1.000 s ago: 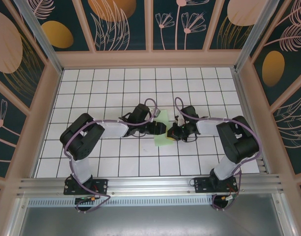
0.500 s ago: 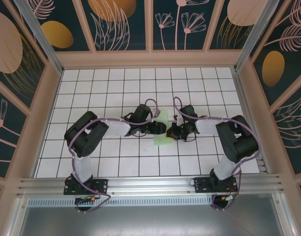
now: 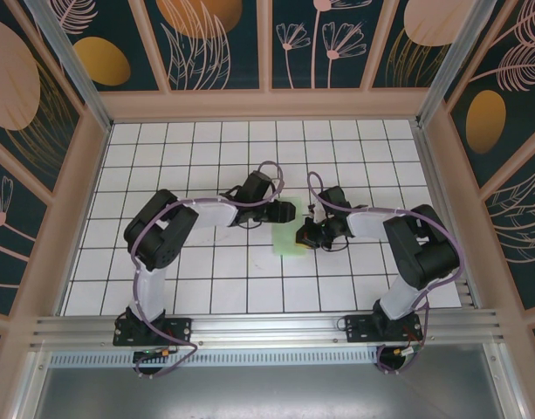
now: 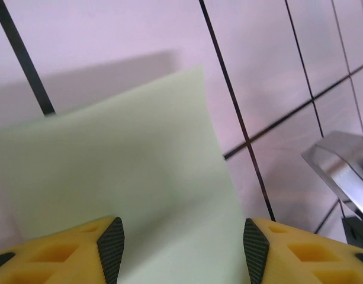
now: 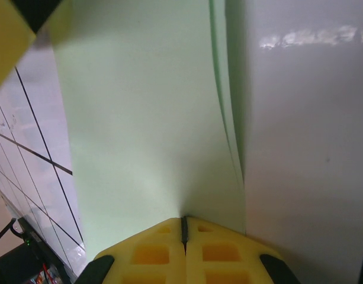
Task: Fold a paper plane with a square sheet of paper (fold left side to right side)
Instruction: First fold the square sheet of paper in half at the center of the table.
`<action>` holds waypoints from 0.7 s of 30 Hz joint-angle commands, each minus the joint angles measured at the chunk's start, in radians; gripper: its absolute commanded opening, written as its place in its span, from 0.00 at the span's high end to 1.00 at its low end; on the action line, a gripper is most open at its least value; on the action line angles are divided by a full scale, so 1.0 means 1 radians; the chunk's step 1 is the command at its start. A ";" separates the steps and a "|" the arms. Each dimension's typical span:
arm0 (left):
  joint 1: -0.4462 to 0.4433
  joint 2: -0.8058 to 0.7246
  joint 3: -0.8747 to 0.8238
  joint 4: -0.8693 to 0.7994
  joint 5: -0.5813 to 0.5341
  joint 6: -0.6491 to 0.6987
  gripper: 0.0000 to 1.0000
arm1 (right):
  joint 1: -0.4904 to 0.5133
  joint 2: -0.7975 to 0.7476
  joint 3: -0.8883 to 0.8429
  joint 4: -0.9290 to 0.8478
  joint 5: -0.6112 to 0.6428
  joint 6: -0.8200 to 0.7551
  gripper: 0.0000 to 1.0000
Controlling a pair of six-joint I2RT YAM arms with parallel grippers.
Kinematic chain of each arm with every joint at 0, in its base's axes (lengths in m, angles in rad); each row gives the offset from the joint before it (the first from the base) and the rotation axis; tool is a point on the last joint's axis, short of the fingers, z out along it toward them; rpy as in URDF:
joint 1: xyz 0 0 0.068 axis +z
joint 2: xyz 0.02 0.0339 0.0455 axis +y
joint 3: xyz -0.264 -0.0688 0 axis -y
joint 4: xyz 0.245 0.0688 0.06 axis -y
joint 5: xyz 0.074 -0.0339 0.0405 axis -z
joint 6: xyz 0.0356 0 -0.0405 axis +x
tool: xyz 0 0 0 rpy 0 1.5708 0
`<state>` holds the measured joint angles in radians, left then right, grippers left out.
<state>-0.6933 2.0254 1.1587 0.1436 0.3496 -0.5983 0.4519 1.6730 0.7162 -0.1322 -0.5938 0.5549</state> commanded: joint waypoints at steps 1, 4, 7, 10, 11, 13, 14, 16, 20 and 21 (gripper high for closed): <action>0.015 0.047 0.053 -0.088 -0.113 0.058 0.41 | 0.005 0.084 -0.050 -0.150 0.217 -0.027 1.00; 0.015 0.064 0.078 -0.113 -0.135 0.065 0.41 | 0.006 0.085 -0.050 -0.153 0.222 -0.029 1.00; 0.017 0.078 0.103 -0.128 -0.148 0.074 0.41 | 0.006 0.087 -0.049 -0.157 0.226 -0.030 1.00; 0.021 0.090 0.128 -0.138 -0.155 0.080 0.40 | 0.006 0.091 -0.049 -0.156 0.228 -0.030 1.00; 0.022 0.094 0.137 -0.143 -0.158 0.081 0.39 | 0.005 0.090 -0.049 -0.156 0.229 -0.030 1.00; 0.027 0.103 0.156 -0.152 -0.168 0.084 0.39 | 0.006 0.090 -0.049 -0.156 0.227 -0.030 1.00; 0.028 0.107 0.165 -0.157 -0.171 0.088 0.39 | 0.005 0.092 -0.049 -0.155 0.226 -0.030 1.00; 0.032 0.119 0.184 -0.166 -0.177 0.090 0.39 | 0.007 0.092 -0.049 -0.155 0.226 -0.030 1.00; 0.045 0.138 0.213 -0.173 -0.178 0.091 0.38 | 0.007 0.093 -0.050 -0.155 0.225 -0.030 1.00; 0.047 0.143 0.218 -0.173 -0.177 0.091 0.38 | 0.007 0.092 -0.051 -0.156 0.226 -0.030 1.00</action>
<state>-0.6960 2.1132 1.3468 -0.0280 0.2932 -0.5491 0.4545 1.6833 0.7288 -0.1169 -0.5724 0.5507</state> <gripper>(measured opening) 0.616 0.056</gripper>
